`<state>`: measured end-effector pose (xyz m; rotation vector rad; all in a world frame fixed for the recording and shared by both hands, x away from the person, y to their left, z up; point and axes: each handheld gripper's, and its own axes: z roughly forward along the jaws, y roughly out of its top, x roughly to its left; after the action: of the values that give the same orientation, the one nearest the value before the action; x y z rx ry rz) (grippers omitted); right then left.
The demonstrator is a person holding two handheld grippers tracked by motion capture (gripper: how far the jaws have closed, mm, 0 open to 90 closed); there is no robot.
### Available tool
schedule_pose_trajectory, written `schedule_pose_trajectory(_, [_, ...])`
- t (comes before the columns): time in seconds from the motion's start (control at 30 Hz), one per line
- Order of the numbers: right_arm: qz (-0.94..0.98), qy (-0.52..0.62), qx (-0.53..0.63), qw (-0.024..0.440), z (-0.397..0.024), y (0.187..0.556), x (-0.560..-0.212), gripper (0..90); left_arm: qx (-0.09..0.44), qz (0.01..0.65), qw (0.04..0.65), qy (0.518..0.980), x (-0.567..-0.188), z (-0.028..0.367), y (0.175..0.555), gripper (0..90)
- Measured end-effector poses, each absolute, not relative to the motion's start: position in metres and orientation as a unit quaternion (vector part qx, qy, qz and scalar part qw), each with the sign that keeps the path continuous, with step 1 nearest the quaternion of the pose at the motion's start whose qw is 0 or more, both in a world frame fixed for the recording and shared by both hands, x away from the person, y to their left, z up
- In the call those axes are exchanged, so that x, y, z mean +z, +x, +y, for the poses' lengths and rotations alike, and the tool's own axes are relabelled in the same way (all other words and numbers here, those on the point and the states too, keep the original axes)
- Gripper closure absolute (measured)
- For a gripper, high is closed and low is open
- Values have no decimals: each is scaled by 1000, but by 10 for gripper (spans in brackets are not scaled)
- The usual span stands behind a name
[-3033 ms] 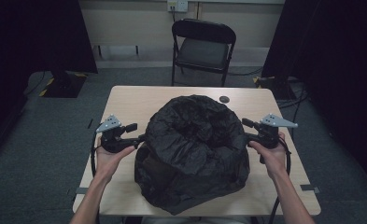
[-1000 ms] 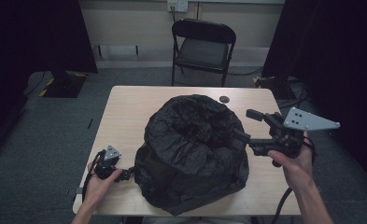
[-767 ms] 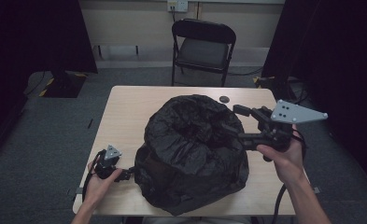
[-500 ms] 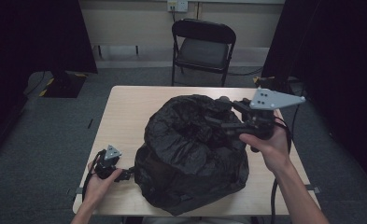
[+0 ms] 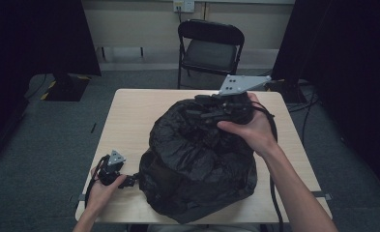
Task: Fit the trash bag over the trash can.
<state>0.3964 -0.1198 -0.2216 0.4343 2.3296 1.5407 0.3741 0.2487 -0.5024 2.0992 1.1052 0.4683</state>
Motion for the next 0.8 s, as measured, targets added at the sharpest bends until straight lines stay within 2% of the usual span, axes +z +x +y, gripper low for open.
schedule_pose_trajectory(0.13, [838, 163, 502, 135, -105, 408, -238, 454, 181, 427, 354, 812, -502, 249, 374, 98])
schedule_pose_trajectory(0.2, [845, 175, 482, 151, -100, 412, -246, 433, 180, 426, 354, 813, -502, 249, 374, 97])
schedule_pose_trajectory(0.4, [865, 180, 446, 146, -90, 425, -255, 436, 180, 426, 354, 813, -502, 249, 374, 98])
schedule_pose_trajectory(0.53, [881, 160, 420, 148, -81, 432, -255, 469, 180, 426, 354, 813, -502, 249, 374, 98])
schedule_pose_trajectory(0.67, [895, 136, 406, 123, -75, 436, -261, 519, 180, 425, 354, 814, -502, 249, 374, 98])
schedule_pose_trajectory(0.8, [911, 121, 381, 107, -71, 438, -269, 524, 180, 425, 354, 814, -502, 249, 374, 98])
